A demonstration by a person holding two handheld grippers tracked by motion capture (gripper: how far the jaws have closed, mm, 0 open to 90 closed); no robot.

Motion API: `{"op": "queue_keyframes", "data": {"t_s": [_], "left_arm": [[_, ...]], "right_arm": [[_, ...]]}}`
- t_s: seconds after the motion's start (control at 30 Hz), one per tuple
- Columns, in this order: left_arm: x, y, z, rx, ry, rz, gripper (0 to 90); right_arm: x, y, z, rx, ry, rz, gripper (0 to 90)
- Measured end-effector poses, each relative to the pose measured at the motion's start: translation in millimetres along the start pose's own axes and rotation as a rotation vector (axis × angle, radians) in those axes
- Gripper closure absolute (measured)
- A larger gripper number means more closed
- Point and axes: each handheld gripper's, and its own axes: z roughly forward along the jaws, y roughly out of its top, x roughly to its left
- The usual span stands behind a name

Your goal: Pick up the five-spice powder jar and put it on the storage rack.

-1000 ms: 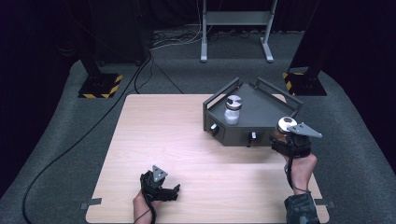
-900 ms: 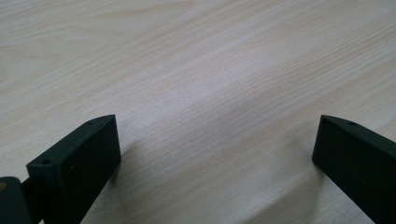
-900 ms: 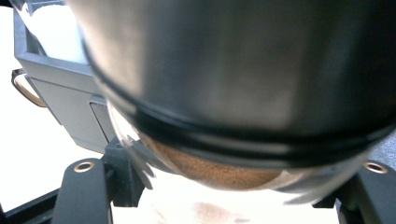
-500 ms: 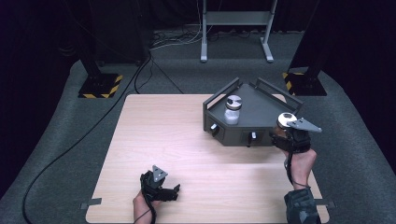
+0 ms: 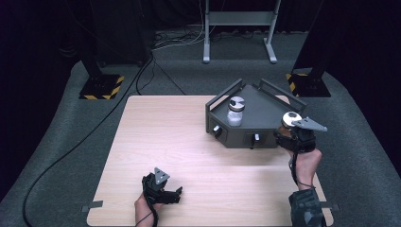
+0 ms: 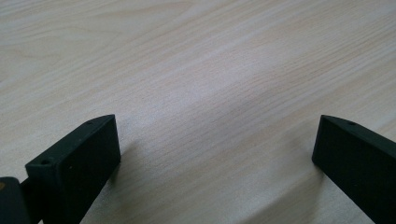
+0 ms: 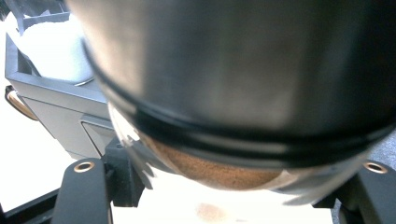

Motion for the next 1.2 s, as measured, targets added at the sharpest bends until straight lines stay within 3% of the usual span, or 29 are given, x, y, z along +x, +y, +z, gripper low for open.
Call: {"op": "queue_keyframes", "data": {"t_s": [1.2], "left_arm": [[0.1, -0.1, 0.0, 0.0, 0.0, 0.0, 0.8]], "right_arm": [[-5.8, 13.4, 4.8, 0.0, 0.0, -0.002, 30.3]]}}
